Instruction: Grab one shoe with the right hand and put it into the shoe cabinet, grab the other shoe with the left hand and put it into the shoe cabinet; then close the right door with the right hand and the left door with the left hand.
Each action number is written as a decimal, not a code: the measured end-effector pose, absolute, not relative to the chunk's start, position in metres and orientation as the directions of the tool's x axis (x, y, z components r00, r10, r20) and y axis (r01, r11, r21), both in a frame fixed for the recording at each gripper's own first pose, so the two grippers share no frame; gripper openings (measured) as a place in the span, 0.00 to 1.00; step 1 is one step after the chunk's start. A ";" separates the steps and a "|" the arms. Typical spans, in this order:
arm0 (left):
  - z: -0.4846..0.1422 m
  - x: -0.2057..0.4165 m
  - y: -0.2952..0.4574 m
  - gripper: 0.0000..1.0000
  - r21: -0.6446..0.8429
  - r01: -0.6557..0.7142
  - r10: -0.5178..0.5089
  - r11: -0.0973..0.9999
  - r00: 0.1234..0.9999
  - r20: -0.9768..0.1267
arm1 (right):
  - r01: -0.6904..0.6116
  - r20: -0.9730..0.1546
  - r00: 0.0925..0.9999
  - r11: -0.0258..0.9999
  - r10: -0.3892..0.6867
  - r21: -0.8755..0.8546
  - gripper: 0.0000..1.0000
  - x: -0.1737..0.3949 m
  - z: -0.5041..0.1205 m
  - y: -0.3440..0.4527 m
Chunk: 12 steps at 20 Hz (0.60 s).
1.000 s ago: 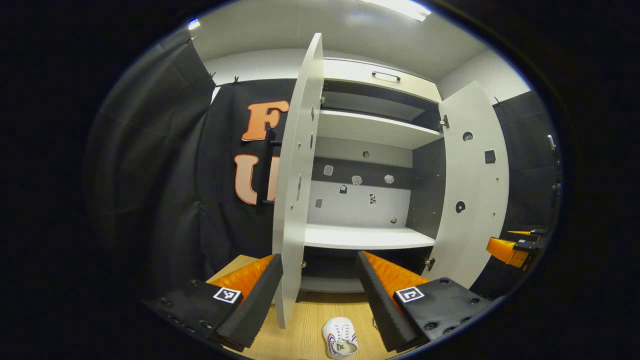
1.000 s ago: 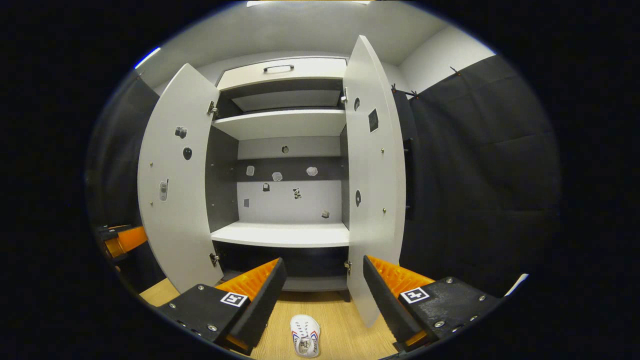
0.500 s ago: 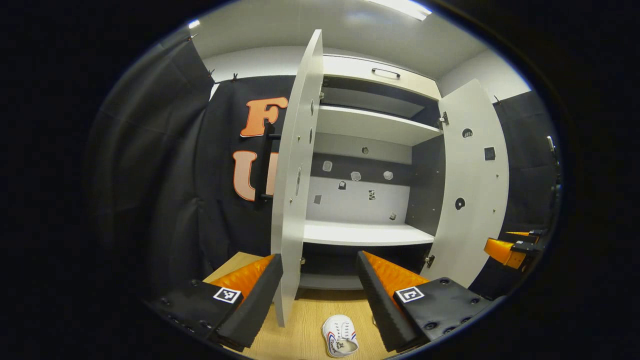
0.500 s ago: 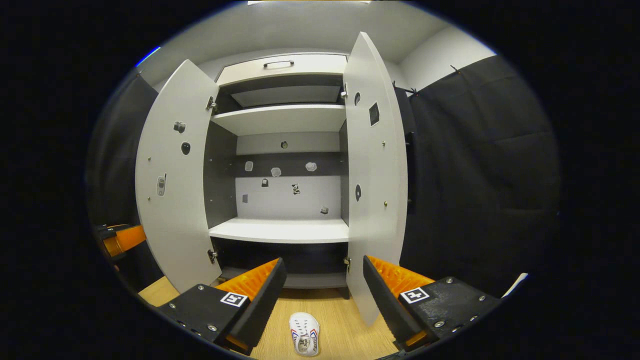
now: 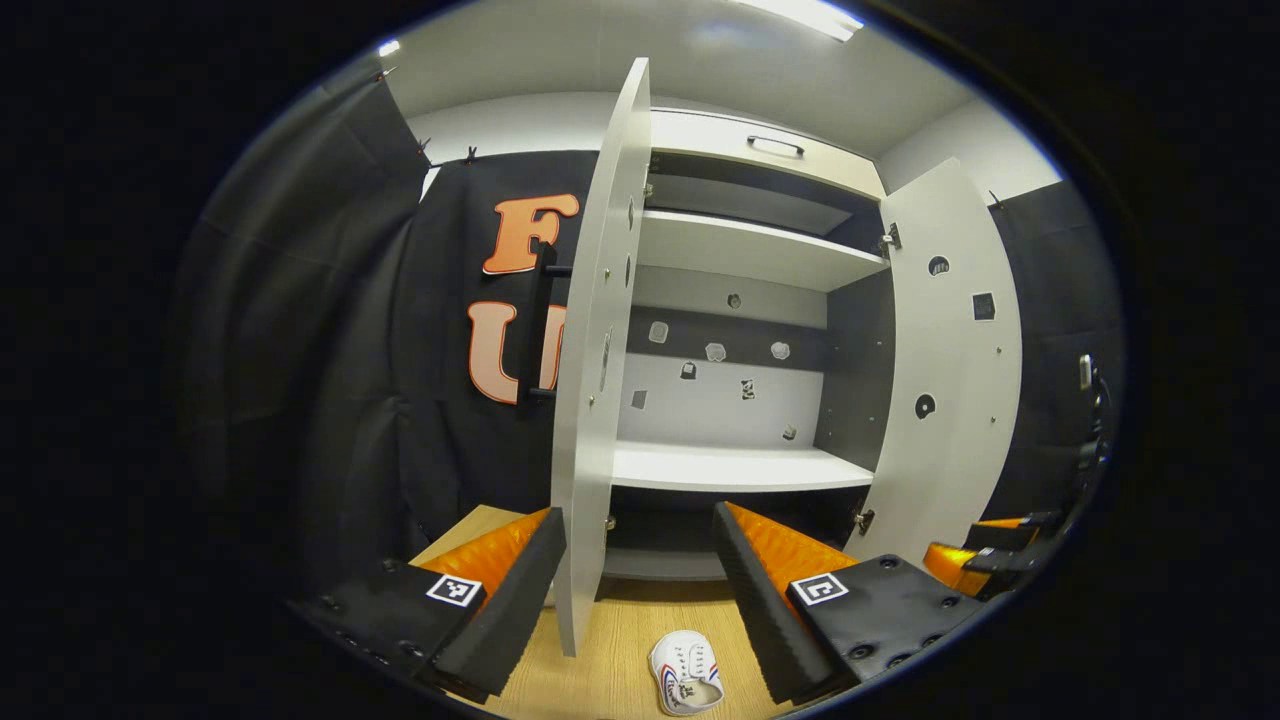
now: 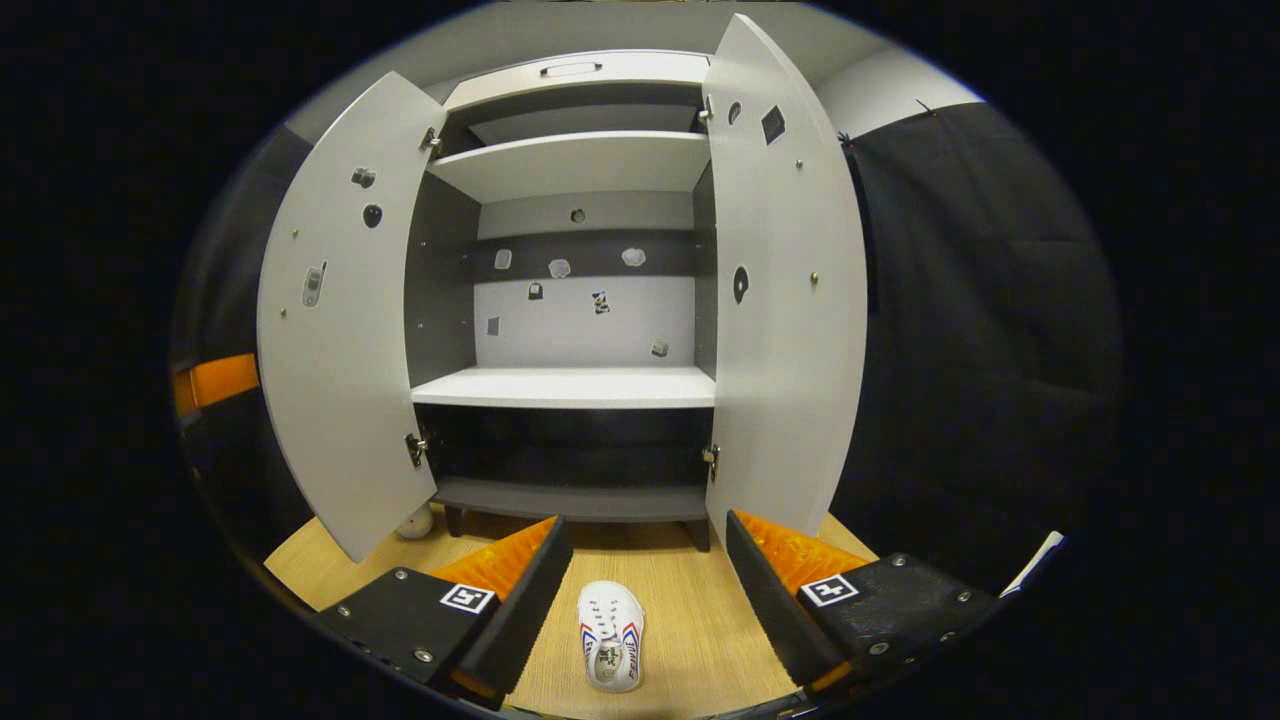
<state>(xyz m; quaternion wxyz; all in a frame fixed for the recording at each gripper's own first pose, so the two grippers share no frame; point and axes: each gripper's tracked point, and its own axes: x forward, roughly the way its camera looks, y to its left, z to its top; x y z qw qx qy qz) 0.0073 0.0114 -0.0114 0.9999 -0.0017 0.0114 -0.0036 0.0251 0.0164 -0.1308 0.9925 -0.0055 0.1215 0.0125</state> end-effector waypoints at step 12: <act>-0.015 0.004 0.020 0.96 0.021 -0.003 0.003 1.000 0.999 -0.033 | -0.038 -0.571 0.820 0.999 0.029 -0.004 0.94 0.038 -0.329 0.016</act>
